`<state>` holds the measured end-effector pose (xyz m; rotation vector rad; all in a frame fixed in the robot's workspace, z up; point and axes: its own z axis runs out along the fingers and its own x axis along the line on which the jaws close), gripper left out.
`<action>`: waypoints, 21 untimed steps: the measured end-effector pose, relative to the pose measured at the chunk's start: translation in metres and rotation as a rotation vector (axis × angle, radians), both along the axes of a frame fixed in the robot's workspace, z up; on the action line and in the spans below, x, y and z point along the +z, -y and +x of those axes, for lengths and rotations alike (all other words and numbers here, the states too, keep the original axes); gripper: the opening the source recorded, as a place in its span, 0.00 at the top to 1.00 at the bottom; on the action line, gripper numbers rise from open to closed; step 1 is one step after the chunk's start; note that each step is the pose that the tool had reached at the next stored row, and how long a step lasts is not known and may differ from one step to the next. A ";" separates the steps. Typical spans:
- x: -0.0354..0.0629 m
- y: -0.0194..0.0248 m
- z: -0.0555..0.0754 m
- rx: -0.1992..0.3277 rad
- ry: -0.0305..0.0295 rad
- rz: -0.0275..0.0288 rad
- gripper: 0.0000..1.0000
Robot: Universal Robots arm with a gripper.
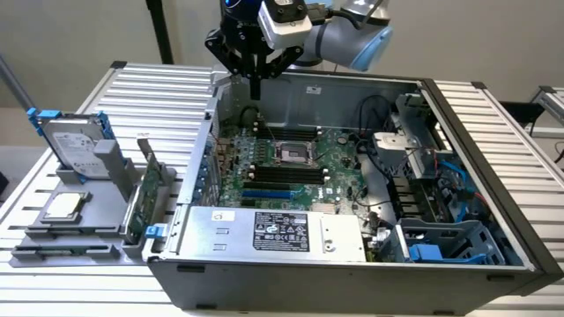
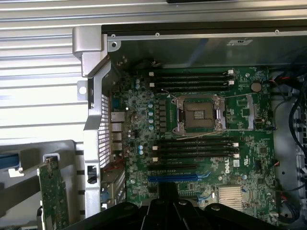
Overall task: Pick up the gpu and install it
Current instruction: 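Reach for the gpu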
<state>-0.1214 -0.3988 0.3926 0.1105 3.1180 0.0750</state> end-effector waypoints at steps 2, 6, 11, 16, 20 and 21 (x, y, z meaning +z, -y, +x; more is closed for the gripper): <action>0.0001 0.0000 -0.004 0.000 0.0011 -0.0002 0.89; 0.0000 0.0023 -0.022 0.000 0.0048 0.0000 0.89; 0.0000 0.0069 -0.045 0.000 0.0062 0.0000 0.89; 0.0000 0.0120 -0.066 0.001 0.0064 0.0000 0.89; -0.0001 0.0173 -0.078 0.005 0.0064 0.0000 0.89; -0.0001 0.0189 -0.081 0.006 0.0064 0.0000 0.89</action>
